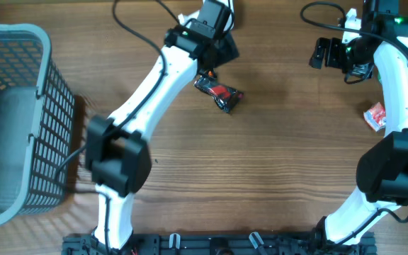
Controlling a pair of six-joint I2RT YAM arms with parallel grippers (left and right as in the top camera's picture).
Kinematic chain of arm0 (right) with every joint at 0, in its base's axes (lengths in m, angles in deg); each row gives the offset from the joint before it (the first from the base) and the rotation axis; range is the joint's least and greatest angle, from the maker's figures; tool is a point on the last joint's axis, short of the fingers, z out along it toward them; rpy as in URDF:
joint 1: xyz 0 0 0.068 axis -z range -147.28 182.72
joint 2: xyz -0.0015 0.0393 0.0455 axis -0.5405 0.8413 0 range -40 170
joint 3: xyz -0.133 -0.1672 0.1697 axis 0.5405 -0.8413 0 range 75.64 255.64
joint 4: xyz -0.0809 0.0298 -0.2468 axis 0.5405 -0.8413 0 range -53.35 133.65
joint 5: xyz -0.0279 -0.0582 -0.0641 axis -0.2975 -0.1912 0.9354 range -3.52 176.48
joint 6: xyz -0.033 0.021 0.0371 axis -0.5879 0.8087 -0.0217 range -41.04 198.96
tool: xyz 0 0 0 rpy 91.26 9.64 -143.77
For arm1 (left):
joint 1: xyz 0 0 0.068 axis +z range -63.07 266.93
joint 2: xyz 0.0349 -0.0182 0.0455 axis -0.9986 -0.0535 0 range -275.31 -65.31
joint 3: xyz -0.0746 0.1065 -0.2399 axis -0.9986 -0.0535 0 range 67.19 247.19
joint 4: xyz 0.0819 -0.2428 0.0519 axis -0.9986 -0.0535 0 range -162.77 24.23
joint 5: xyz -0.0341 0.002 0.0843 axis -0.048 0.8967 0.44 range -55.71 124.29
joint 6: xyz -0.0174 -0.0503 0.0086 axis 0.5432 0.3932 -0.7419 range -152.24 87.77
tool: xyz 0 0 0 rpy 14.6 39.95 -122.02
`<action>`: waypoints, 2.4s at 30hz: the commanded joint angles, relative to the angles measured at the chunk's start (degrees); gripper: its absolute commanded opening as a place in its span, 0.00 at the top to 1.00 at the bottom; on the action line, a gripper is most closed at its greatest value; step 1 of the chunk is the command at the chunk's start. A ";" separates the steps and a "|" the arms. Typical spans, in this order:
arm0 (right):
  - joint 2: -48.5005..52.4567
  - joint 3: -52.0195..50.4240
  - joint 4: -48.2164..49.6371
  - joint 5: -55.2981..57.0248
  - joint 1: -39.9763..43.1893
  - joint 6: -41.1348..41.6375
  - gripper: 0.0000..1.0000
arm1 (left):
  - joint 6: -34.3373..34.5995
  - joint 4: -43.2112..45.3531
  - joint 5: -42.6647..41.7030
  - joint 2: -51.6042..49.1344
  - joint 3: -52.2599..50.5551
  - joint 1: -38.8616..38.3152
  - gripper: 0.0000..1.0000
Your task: Scan the item barcode
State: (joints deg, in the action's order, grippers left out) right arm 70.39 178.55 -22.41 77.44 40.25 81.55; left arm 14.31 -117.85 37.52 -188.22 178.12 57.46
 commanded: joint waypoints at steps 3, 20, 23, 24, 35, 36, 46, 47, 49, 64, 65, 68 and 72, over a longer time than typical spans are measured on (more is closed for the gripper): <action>0.02 0.83 -0.33 -1.38 -0.22 2.14 0.00 | 6.56 -1.53 -3.02 -3.37 -0.26 0.37 0.01; 0.02 0.68 -1.44 -3.32 -0.59 5.11 0.00 | 13.90 -3.08 -10.25 -8.59 -0.26 1.22 0.01; 0.02 0.68 -1.57 -3.34 -0.59 5.18 0.00 | 13.94 -1.75 -10.25 -8.59 -0.26 0.57 0.01; 0.02 0.68 -1.68 -3.34 -0.59 5.35 0.00 | 14.03 -1.25 -10.32 -8.61 -0.26 0.52 0.01; 0.02 0.68 -3.13 -3.34 -0.59 6.58 0.00 | 16.81 -0.92 -12.61 -13.73 -0.26 0.15 0.01; 0.02 0.68 -3.15 -3.34 -0.59 6.62 0.00 | 16.87 -1.33 -12.63 -14.10 -0.26 0.07 0.01; 0.02 0.68 -3.32 -4.66 -0.61 7.06 0.00 | 15.91 -6.21 -12.79 -15.32 -0.26 0.02 0.01; 0.02 0.68 -3.34 -4.68 -0.61 7.08 0.00 | 15.93 -6.99 -12.79 -15.32 -0.26 0.02 0.01; 0.02 0.68 -3.52 -4.63 -0.59 7.89 0.00 | 17.18 -9.51 -12.11 -15.32 -0.26 0.02 0.01; 0.02 0.68 -3.48 -4.61 -1.29 8.02 0.00 | 7.91 -17.33 -5.44 -15.30 0.92 2.01 0.00; 0.02 0.68 -3.48 -4.63 -1.33 8.00 0.00 | 5.31 -17.57 -4.46 -15.30 1.53 2.01 0.01; 0.02 0.68 -3.43 -4.55 -1.57 7.91 0.00 | -2.45 -19.67 0.28 -15.30 2.60 1.99 0.01; 0.02 0.68 -3.41 -3.98 -1.57 7.96 0.00 | -12.63 -24.87 7.74 -15.30 2.71 2.01 0.00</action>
State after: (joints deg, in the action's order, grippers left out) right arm 70.39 178.55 -25.93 73.61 39.11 88.83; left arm 14.94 -140.03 35.53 -202.16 180.04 59.17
